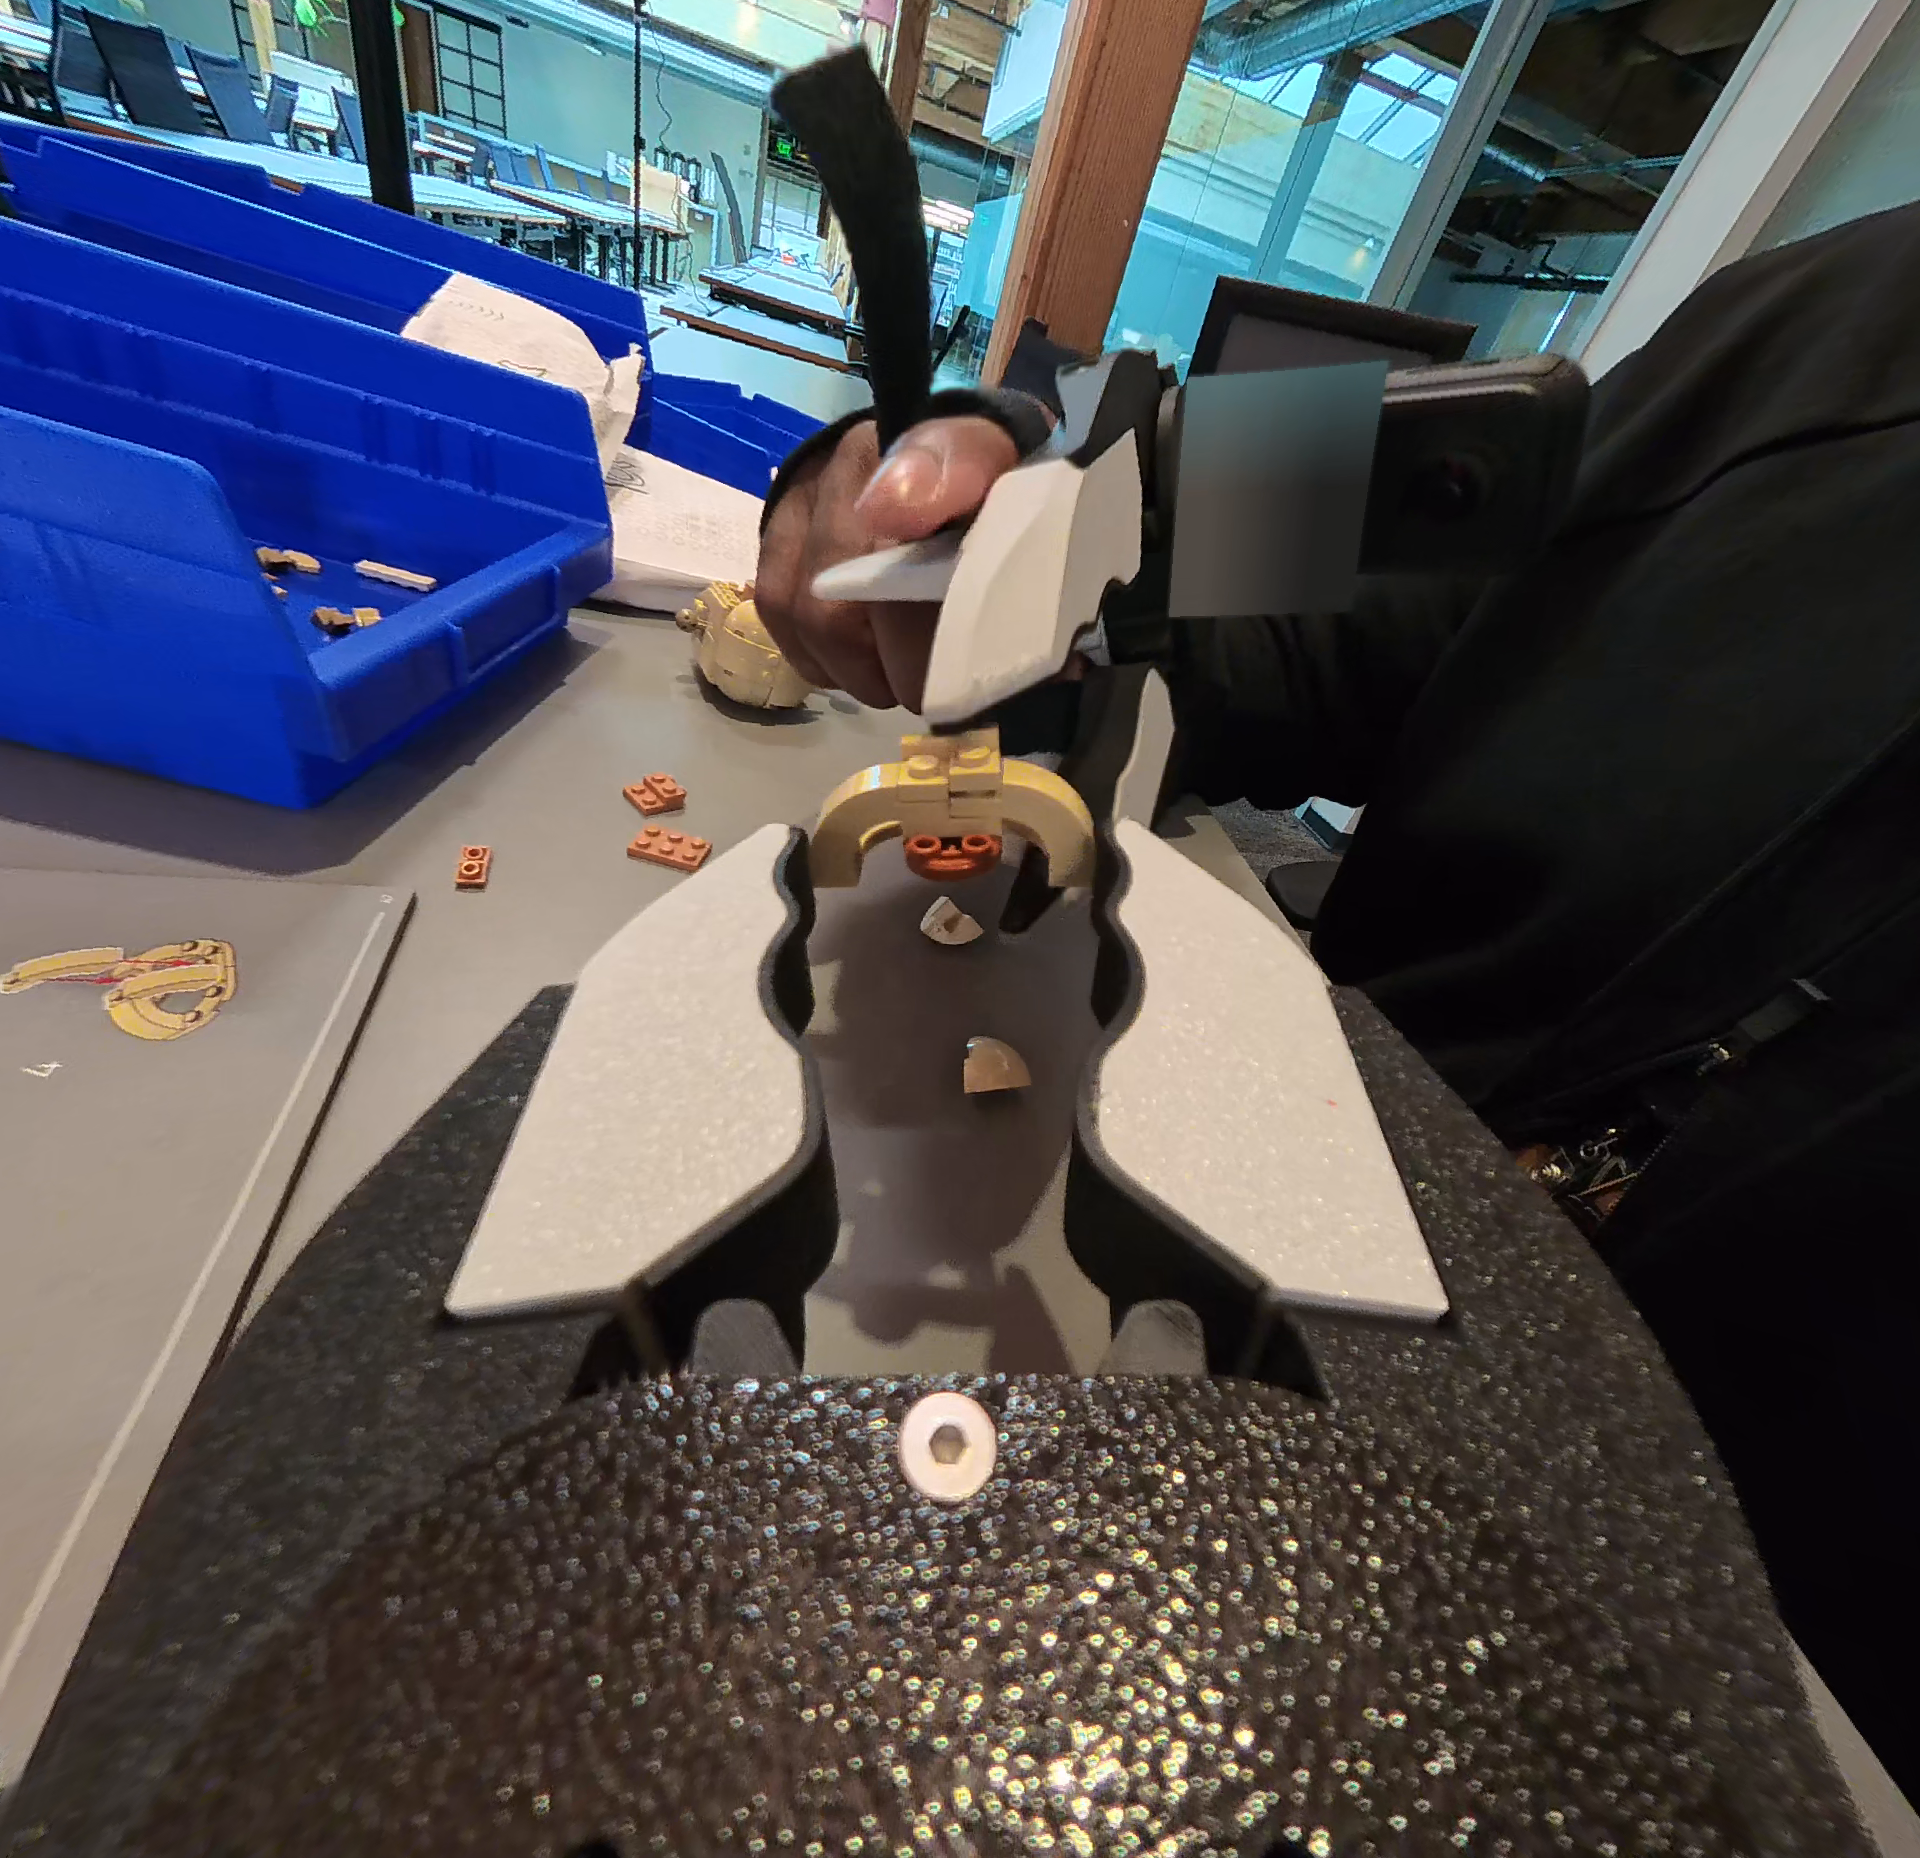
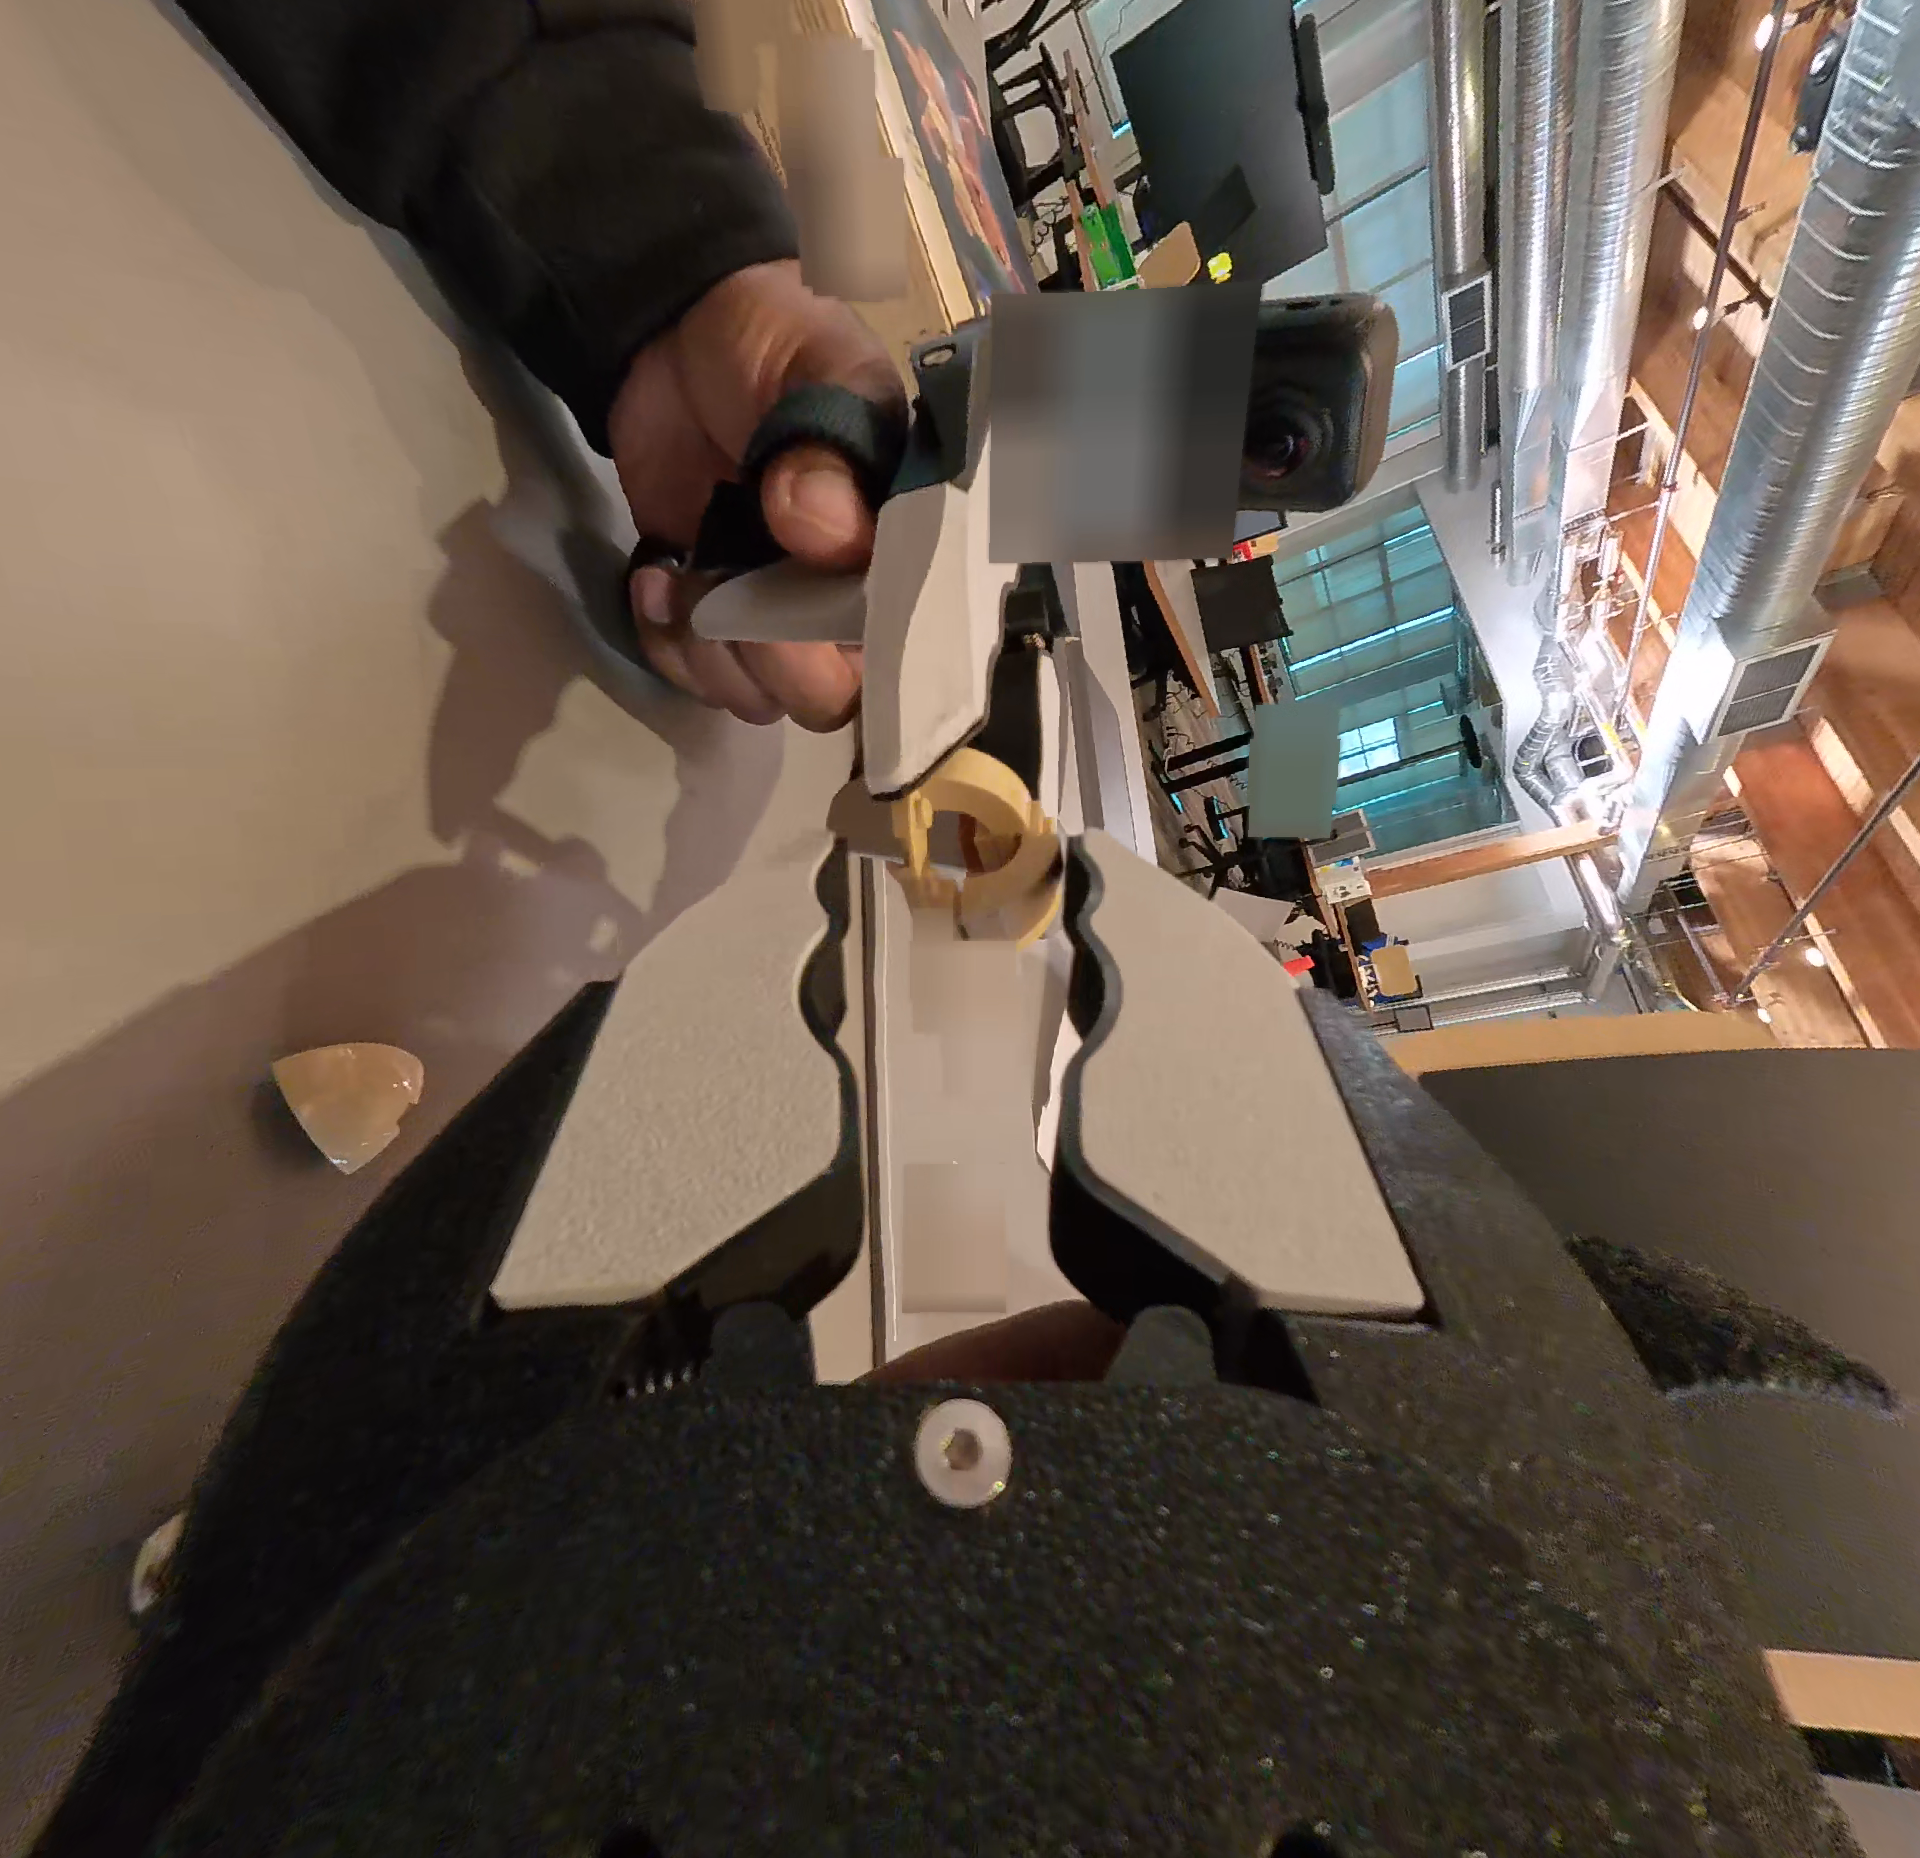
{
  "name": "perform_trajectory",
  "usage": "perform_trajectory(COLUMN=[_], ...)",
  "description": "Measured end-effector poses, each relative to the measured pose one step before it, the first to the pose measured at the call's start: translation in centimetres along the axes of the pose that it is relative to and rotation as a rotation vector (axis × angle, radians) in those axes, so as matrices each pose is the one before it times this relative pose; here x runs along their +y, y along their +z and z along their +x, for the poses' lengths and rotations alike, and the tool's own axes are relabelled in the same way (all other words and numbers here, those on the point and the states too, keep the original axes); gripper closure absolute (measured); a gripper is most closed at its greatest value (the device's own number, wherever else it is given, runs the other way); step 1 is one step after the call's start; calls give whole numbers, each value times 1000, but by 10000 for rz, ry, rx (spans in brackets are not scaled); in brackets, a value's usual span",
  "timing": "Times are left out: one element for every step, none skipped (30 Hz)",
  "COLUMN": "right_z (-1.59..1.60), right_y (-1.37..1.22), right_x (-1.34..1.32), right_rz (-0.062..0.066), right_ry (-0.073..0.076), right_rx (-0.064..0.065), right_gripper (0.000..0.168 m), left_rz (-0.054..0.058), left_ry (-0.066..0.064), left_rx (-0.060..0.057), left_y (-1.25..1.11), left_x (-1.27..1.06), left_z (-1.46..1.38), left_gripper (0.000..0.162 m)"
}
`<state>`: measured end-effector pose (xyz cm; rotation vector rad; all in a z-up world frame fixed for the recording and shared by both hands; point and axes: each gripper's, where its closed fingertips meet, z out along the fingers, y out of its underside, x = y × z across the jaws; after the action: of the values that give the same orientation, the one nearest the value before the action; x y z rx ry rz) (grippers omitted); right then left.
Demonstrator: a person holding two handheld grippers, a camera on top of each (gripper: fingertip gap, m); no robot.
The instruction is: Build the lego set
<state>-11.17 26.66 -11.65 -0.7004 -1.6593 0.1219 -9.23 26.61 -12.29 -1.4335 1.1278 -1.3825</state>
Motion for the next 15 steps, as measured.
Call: perform_trajectory(right_z=[106, 186, 92, 20, -10, -8, 33, 69, 106, 112, 52, -16, -28, -53, -42], right_y=[44, -8, -35, -31, -35, -34, -37, -44, -36, -6, 5, 14, 1, -38, -27], right_x=[75, -6, -39, -67, -59, -12, -44, -60, -37, -35, -22, 13, 27, -18, -1], right_rz=[-25, 14, 20, 32, 27, 4, 20, 28, -8, -20, -24, -36, -34, -7, -21], right_ry=[-13, 19, 25, 36, 46, 45, 28, 27, 40, 29, 13, -20, -50, -53, -15], right_rx=[125, 161, 45, -7, -52, -52, -5, 27, 49, 64, 39, -16, -28, -43, -36], right_gripper=[133, 138, 139, 139, 139, 139, 139, 140, 140, 140, 141, 141, 141, 141, 141], left_rz=[3, -32, -5, 49, 7, -12, 39, 82, 111, 118, 85, -11, -36, -46, -46], left_ry=[-17, 2, 30, 8, -2, -3, -34, -76, -92, -96, -83, -33, 5, 7, -16], left_rx=[10, 15, 15, 24, 52, 20, 24, 59, 41, 37, 43, 17, -19, 12, 22], left_y=[12, 27, 26, 15, 16, 42, 27, 27, 26, -10, -23, 1, 15, 38, 47], left_x=[0, 41, -2, -64, 3, 15, -46, -89, -132, -137, -94, 21, 52, 55, 57], left_z=[4, 27, 51, 57, 75, 37, 33, 75, 45, 22, 29, 1, -11, 30, 37], left_gripper=[111, 111, 111, 111, 111, 111, 111, 111, 111, 111, 111, 111, 111, 111, 111])
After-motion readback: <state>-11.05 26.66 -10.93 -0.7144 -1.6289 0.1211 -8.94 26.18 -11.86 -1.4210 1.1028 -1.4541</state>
